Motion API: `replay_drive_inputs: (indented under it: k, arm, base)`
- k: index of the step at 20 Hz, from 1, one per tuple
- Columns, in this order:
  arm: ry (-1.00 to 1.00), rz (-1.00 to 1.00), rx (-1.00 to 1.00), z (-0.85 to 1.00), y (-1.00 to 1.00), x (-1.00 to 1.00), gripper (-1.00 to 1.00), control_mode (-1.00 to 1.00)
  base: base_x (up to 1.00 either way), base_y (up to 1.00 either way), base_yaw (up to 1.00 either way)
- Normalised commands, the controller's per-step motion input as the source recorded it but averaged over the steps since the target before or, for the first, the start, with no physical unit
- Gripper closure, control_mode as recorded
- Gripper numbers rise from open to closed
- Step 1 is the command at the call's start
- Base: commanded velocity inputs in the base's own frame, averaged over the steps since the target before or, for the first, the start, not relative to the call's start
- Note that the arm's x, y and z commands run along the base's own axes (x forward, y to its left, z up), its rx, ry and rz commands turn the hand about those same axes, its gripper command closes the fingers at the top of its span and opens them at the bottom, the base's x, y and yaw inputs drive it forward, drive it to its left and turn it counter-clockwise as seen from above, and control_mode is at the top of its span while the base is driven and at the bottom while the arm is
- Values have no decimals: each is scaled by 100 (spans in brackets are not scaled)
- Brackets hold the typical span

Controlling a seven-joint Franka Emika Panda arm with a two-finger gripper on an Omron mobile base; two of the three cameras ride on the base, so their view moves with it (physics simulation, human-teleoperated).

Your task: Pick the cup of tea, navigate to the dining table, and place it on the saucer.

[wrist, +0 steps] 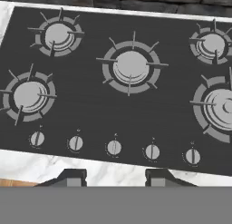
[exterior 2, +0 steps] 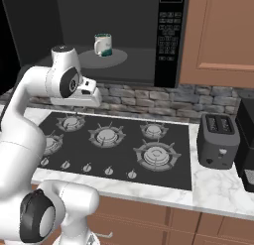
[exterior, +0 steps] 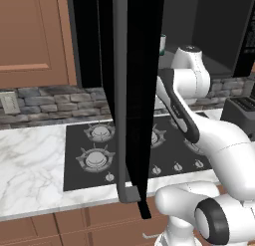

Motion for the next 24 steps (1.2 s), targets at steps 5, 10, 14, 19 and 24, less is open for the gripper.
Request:
replay_drive_inputs:
  k: [5,10,14,19,24]
  arm:
    - [-1,0,0,1,9,-4,-100,-100]
    - [-25,0,2,41,34,-13,-100,-100]
    - [-38,-1,6,91,3,-9,-100,-100]
    - [-40,-4,9,100,0,1,-100,-100]
    - [-34,-3,5,90,-2,22,-100,-100]
  base:
    - [0,0,0]
    - [0,0,0]
    - [0,0,0]
    - [0,0,0]
    - [0,0,0]
